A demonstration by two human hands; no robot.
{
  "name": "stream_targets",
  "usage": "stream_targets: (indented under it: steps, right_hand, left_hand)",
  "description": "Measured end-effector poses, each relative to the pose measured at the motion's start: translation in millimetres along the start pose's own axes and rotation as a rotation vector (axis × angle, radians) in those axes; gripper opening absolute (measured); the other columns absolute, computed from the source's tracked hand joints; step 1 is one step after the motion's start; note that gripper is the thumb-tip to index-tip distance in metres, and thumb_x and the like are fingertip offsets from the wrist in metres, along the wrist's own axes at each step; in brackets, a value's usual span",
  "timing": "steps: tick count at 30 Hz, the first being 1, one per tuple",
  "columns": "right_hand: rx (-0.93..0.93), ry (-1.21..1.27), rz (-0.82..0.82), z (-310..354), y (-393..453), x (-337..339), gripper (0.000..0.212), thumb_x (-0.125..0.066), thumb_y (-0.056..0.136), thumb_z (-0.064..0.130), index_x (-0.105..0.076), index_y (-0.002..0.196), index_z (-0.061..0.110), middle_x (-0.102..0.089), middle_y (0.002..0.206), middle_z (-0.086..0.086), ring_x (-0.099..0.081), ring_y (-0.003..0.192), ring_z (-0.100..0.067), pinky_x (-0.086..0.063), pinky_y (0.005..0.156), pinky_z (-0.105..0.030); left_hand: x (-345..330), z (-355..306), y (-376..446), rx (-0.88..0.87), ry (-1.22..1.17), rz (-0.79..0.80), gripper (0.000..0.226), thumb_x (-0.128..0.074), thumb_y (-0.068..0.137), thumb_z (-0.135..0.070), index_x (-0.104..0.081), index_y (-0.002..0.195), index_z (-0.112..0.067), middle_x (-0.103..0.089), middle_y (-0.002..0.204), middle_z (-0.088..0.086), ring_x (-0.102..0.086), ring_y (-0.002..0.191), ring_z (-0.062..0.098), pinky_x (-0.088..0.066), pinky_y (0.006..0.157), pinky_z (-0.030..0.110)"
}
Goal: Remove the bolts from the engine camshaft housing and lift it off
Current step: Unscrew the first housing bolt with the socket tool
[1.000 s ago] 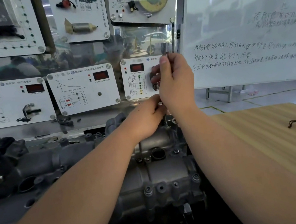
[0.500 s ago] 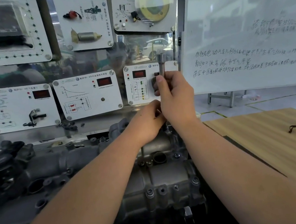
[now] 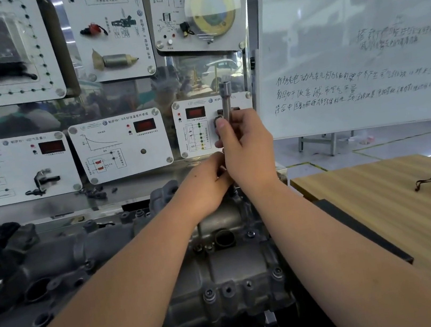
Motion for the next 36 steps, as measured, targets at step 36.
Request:
stream_targets:
  steps: [36]
  right_hand:
    - [-0.025,0.013,0.057,3.0,-1.3,-4.3,0.01,-0.045,0.104,0.027,-0.055,0.104,0.024,-0.069,0.084,0.011,-0.066,0.071,-0.001,-0.049,0.065,-0.013]
  left_hand:
    - [1.9,-1.0,-3.3,0.01,-0.064,0.003,0.014,-0.048,0.105,-0.021,-0.057,0.101,-0.032,-0.068,0.095,-0.007,-0.065,0.089,0.009,-0.051,0.076,0.033]
Point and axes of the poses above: each hand's wrist, its own y-axis towards the middle knuckle, its own x-axis out of the back of the hand, z = x × y, the point moved 8 cm from there along y, towards the middle knuckle
